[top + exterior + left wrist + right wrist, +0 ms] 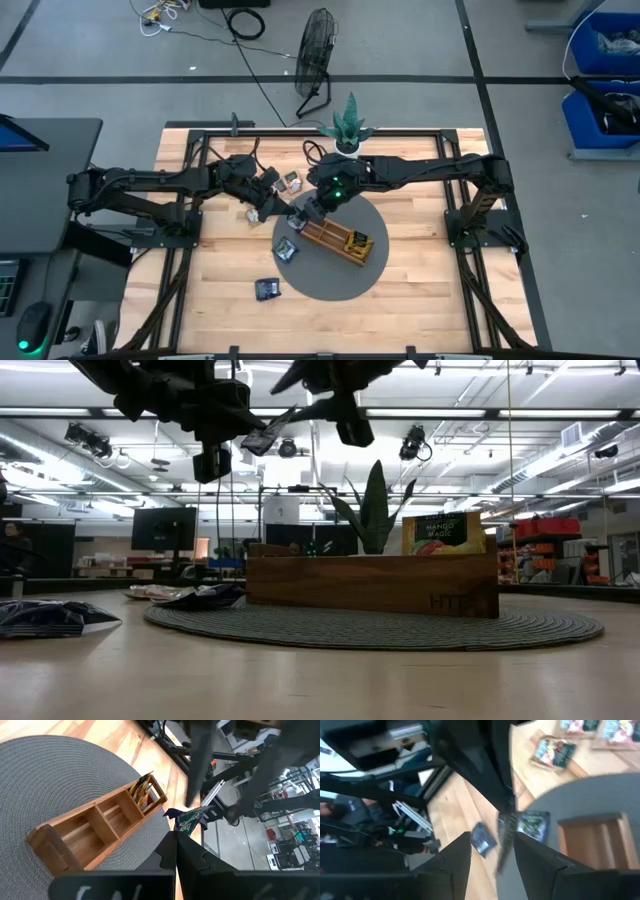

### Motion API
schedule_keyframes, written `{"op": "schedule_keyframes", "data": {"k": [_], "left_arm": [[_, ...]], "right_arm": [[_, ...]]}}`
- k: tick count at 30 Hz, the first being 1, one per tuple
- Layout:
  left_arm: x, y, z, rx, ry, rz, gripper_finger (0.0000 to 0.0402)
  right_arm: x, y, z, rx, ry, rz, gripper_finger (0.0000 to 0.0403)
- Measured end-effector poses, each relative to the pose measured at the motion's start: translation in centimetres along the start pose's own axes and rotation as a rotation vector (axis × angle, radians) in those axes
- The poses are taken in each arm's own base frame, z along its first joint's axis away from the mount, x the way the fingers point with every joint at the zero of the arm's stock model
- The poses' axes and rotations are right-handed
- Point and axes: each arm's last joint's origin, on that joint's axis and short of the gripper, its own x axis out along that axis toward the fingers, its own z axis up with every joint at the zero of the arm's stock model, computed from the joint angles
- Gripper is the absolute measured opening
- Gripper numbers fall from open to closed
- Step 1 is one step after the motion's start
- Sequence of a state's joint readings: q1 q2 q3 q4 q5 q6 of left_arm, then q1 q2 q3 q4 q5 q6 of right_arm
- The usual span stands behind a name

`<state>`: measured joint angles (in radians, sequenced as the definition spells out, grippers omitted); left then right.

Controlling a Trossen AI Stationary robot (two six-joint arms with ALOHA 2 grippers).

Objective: Pick & Place Tea
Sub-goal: Put the violet tea bag into the middle section of the wooden organizer

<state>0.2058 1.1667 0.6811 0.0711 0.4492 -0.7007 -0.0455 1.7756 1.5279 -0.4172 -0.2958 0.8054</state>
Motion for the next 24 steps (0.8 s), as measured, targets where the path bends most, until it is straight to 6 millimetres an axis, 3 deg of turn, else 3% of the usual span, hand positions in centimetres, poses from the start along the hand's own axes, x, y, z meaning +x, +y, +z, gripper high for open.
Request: {"op": "schedule_keyframes", "data": {"k": [8, 21, 24], "left_arm": [[0.00, -0.08, 0.08, 0.003, -0.008, -0.008, 0.0002], [-0.01, -0.11, 0.11, 0.020, -0.011, -0.010, 0.0002], [0.00, -0.11, 0.12, 0.022, -0.012, -0.010, 0.0004]], "right_arm": [[0.79, -0.33, -0.39, 0.006, 0.030, -0.019, 0.0141], [0.67, -0.41, -0.16, -0.001, 0.042, 0.008, 0.0011], [0.66, -0.50, -0.26, -0.001, 0.054, 0.001, 0.0007]]}}
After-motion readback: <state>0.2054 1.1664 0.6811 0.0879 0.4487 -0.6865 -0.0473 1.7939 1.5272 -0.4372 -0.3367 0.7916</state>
